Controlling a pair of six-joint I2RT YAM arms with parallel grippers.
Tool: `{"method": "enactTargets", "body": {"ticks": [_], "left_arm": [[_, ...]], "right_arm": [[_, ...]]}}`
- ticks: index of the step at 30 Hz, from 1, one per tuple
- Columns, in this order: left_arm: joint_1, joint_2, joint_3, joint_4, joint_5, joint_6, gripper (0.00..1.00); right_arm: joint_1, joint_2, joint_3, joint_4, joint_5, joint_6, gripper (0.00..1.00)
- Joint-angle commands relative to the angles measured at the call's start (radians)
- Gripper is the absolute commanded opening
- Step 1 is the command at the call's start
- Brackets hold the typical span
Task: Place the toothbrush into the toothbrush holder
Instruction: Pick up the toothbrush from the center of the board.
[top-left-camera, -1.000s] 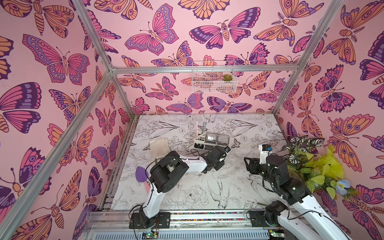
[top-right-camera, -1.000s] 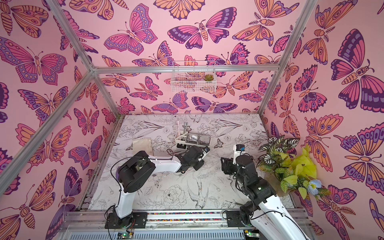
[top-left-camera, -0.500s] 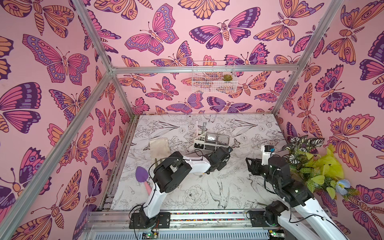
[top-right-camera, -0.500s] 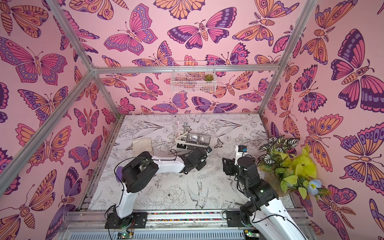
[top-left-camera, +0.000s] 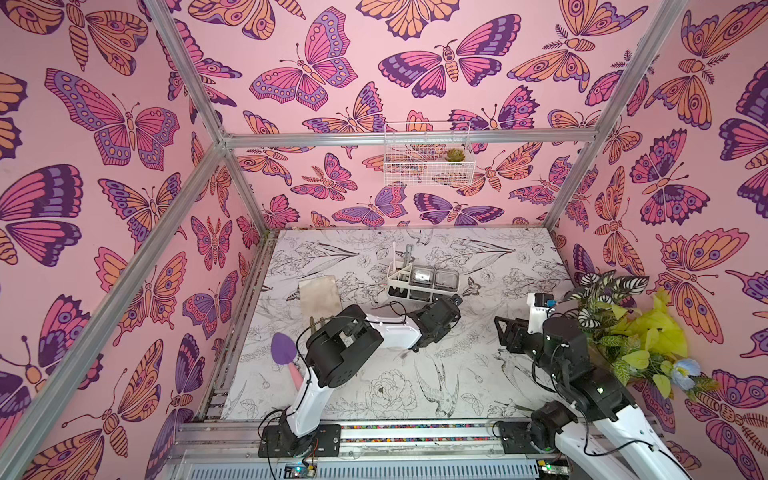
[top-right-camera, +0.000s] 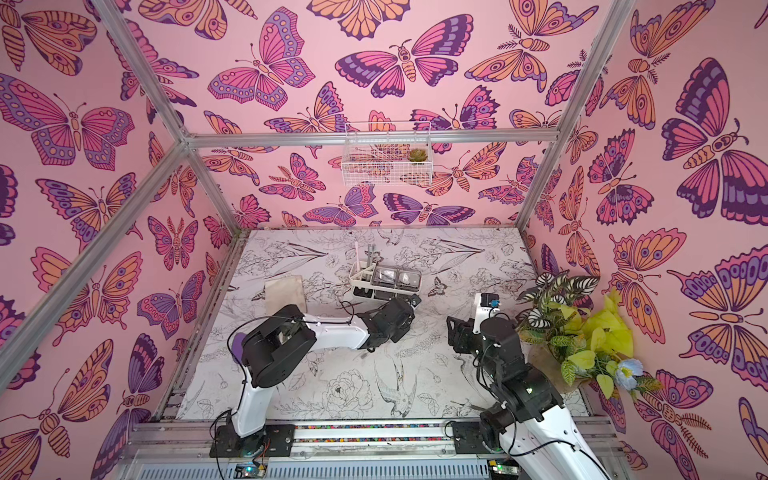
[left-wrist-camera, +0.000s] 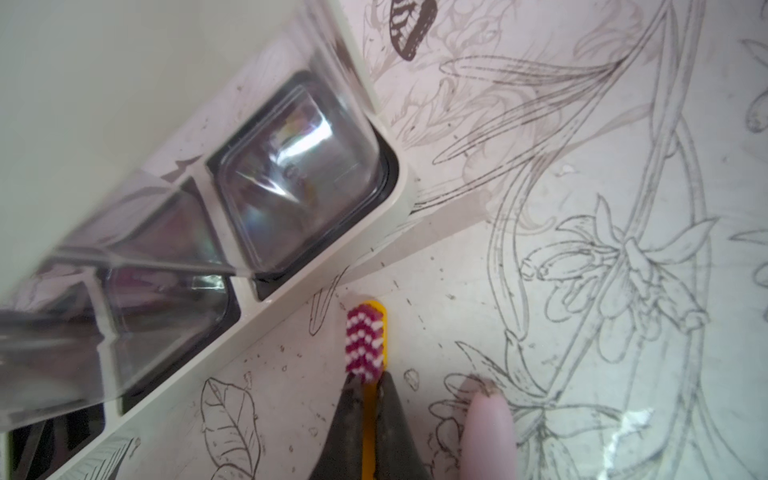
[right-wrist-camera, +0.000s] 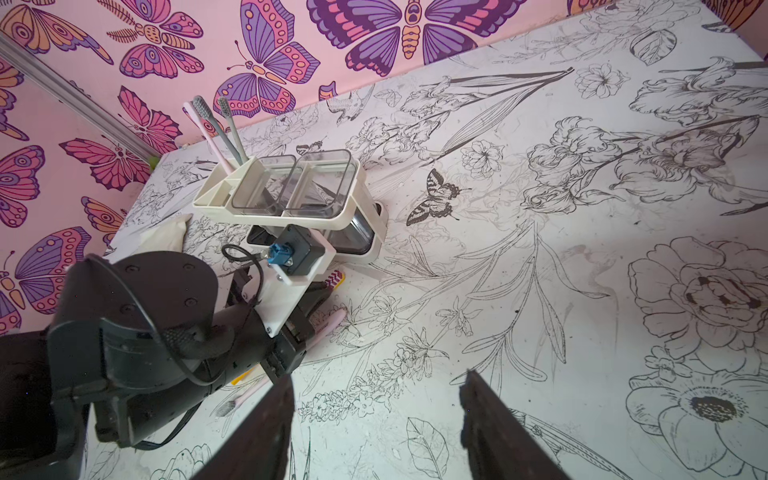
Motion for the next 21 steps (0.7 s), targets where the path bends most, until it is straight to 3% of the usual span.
{"method": "enactTargets", "body": {"ticks": [1, 21], "left_arm": [[-0.01, 0.037, -0.051, -0.199, 0.006, -0.008, 0.01], [-0.012, -0.026, -0.08, -0.199, -0.025, -0.016, 0.0]], "right_arm": [[-0.006, -0.004, 0.03, -0.028, -0.012, -0.004, 0.66], [-0.006, 0.031, 0.025, -0.007, -0.019, -0.012, 0.66]]}}
